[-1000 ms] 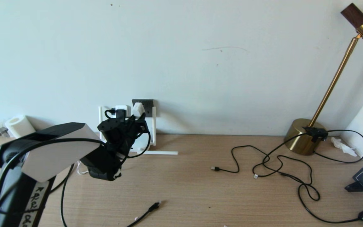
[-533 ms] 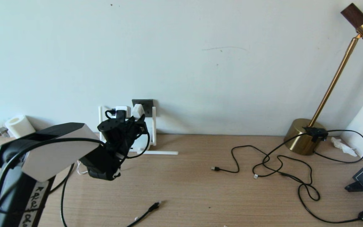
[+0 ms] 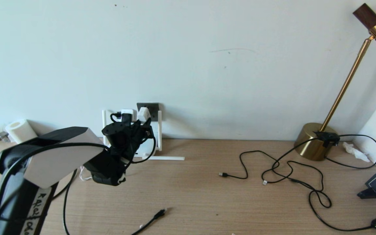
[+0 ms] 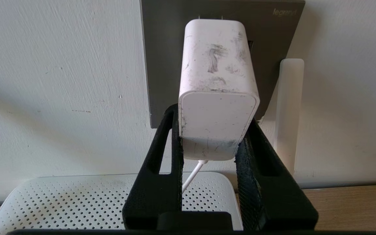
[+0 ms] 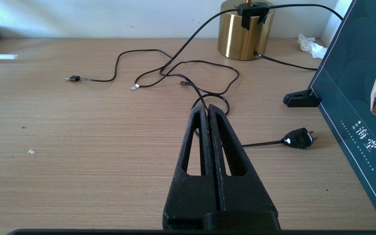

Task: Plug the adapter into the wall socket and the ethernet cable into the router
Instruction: Plug plug into socket

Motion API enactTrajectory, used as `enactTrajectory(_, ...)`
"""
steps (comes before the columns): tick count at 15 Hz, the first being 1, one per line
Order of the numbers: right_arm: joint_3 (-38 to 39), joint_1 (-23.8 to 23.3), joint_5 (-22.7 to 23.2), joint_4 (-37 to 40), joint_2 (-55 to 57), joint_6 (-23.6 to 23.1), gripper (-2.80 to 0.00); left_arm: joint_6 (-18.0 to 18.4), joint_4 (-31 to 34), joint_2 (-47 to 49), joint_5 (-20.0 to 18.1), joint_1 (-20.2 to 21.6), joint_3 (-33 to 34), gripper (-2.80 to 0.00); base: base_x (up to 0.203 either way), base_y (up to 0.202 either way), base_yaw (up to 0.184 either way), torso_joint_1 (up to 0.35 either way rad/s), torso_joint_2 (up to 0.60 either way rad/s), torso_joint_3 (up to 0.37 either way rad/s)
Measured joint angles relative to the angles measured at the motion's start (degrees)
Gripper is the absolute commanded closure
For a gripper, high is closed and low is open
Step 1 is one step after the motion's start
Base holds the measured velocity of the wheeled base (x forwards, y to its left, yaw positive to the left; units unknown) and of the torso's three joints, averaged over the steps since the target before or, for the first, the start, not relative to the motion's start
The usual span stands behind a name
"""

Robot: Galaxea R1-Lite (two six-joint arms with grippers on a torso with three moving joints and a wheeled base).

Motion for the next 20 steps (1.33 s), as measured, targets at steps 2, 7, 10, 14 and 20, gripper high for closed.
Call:
enactTrajectory(2,0.00,0.00,-0.01,0.00,0.00,-0.02,0.00,0.09,0.05,0.09,0.00,0.05,-0.24,0.00,0.000,0.000,0.000,0.000,0.00,0.000)
enactTrajectory(7,0.00,0.00,-0.01,-0.04,0.00,-0.04,0.00,0.16,0.04,0.51,0.06,0.02,-0.05,0.00,0.000,0.000,0.000,0.000,0.00,0.000)
enactTrajectory(10,0.00,0.00,0.02,0.00,0.00,0.00,0.00,0.18,0.05,0.56,0.22,0.02,0.20,0.00,0.000,0.000,0.000,0.000,0.00,0.000)
enactTrajectory(14,0.00,0.00,-0.01,-0.02,0.00,-0.03,0.00,0.16,0.02,0.56,0.33,0.27,0.27,0.00,0.000,0.000,0.000,0.000,0.00,0.000)
enactTrajectory(20,0.00,0.00,-0.01,0.00,0.00,-0.05,0.00,0.18,0.07,0.56,0.38,0.66,0.27,0.00,0.000,0.000,0.000,0.000,0.00,0.000)
